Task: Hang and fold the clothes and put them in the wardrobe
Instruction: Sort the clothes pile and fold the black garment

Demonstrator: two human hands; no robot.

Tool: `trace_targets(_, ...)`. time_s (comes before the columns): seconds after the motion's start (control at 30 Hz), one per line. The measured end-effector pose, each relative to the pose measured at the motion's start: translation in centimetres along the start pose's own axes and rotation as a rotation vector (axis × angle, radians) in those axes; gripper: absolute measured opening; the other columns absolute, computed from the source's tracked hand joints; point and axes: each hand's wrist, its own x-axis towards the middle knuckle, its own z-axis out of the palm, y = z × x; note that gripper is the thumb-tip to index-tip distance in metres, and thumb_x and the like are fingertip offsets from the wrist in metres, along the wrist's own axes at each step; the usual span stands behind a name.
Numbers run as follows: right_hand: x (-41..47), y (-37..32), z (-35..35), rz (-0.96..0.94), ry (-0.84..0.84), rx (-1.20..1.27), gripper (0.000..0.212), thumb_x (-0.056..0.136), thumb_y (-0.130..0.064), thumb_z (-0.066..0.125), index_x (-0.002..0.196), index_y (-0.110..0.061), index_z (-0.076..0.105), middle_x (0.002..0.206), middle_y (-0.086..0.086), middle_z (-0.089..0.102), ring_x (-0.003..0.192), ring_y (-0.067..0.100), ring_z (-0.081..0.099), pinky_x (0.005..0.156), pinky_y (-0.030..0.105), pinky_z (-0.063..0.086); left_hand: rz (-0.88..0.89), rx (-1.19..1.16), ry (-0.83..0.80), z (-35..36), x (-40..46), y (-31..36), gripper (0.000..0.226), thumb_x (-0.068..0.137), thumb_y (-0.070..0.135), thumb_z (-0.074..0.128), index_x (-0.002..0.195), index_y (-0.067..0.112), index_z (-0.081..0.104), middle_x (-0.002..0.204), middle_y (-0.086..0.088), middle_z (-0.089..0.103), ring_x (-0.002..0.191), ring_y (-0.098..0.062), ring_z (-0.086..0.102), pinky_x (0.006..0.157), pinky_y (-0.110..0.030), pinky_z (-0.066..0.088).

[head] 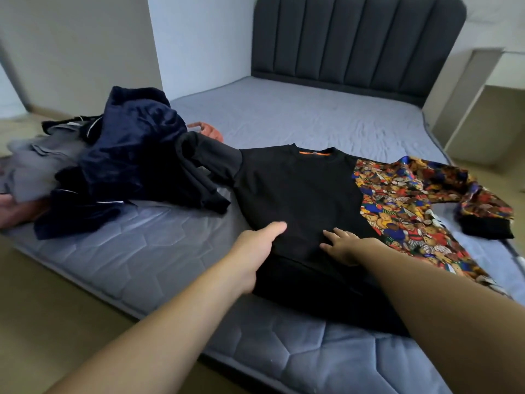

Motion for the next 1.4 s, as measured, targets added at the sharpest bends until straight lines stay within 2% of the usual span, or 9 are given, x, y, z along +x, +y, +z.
trace_targets(0.1,0.5,-2.0,-1.7,0.049,0.021,-0.077,0.06,0.098,-0.041,0.036,0.153,-0.022,0.019,0.158,0.011,0.022,0.141,0.034,0.029,0.114,0.046,0.028,-0.205,0.409,-0.027,-4.0,-2.7,-0.5,0.04,0.082,0.055,0.069,0.091,0.017,0.067,0.056,0.002,0.064,0.039,-0.011,0.056,0.04,-0.015,0.04)
trace_targets(0.23,0.6,-5.8,-3.3,0.039,0.101,-0.164,0.053,0.088,-0.031,0.047,0.139,-0.013,0.046,0.139,0.013,0.047,0.124,0.037,0.048,0.106,0.052,0.038,-0.246,0.532,0.108,-7.0,-3.7,-1.0,0.059,0.09,0.059,0.057,0.113,0.005,0.061,0.075,-0.014,0.064,0.06,-0.027,0.062,0.055,-0.029,0.049)
trace_targets(0.33,0.3,-8.4,-2.0,0.01,0.257,0.001,0.057,0.093,-0.039,0.039,0.145,-0.016,0.031,0.148,0.011,0.032,0.132,0.037,0.039,0.106,0.055,0.033,-0.05,0.226,0.257,-6.1,-0.6,-0.1,0.058,0.087,0.037,0.069,0.13,0.002,0.053,0.113,-0.016,0.066,0.099,-0.031,0.066,0.09,-0.038,0.053)
trace_targets(0.53,2.8,-12.7,-0.4,-0.2,0.297,0.137,0.067,0.096,-0.062,0.016,0.153,-0.034,-0.004,0.162,-0.006,-0.009,0.149,0.02,-0.004,0.116,0.058,0.003,-0.194,0.646,0.306,-9.4,2.5,1.9,0.013,0.084,0.016,0.06,0.09,0.007,0.054,0.066,-0.01,0.056,0.045,-0.021,0.052,0.047,-0.023,0.045)
trace_targets(0.8,7.6,-18.9,-0.7,-0.305,0.311,-0.013,0.067,0.096,-0.063,0.02,0.154,-0.035,0.002,0.162,-0.004,-0.012,0.148,0.023,-0.012,0.117,0.052,-0.004,0.187,0.169,0.668,-17.5,8.3,8.8,0.112,0.061,0.068,0.076,0.146,0.032,0.012,0.145,-0.008,0.037,0.122,-0.03,0.046,0.09,-0.038,0.039)
trace_targets(1.0,9.6,-19.2,-2.2,-0.327,0.197,-0.105,0.066,0.096,-0.062,0.027,0.154,-0.037,0.006,0.162,-0.008,-0.007,0.149,0.024,-0.01,0.118,0.05,-0.001,0.293,0.535,0.895,-18.6,10.1,14.3,0.038,0.093,0.031,0.048,0.122,0.009,0.058,0.126,-0.018,0.06,0.111,-0.039,0.057,0.091,-0.038,0.047)
trace_targets(1.17,9.7,-20.7,-4.5,-0.289,0.091,-0.125,0.061,0.094,-0.047,0.04,0.151,-0.03,0.025,0.161,-0.002,0.016,0.147,0.03,0.015,0.117,0.048,0.018,0.985,1.368,1.262,-24.3,4.7,22.3,0.022,0.084,0.005,0.048,0.099,0.017,0.059,0.103,-0.012,0.064,0.092,-0.037,0.059,0.078,-0.04,0.037)
trace_targets(1.27,9.0,-22.3,-6.2,-0.292,0.112,-0.114,0.045,0.092,-0.027,0.042,0.134,-0.013,0.049,0.142,0.012,0.048,0.128,0.031,0.047,0.104,0.038,0.04,1.432,2.175,0.942,-25.2,2.8,20.9,0.018,0.083,0.006,0.049,0.095,0.016,0.057,0.097,-0.01,0.059,0.088,-0.033,0.055,0.09,-0.045,0.039)
trace_targets(1.4,8.3,-23.7,-8.3,-0.255,0.452,0.115,0.033,0.09,-0.024,0.044,0.113,-0.011,0.062,0.119,0.012,0.062,0.108,0.031,0.06,0.084,0.033,0.047,0.521,2.044,0.333,-27.6,2.0,14.6,0.021,0.073,0.038,0.049,0.089,0.027,0.058,0.087,0.006,0.055,0.093,-0.026,0.059,0.084,-0.035,0.045)
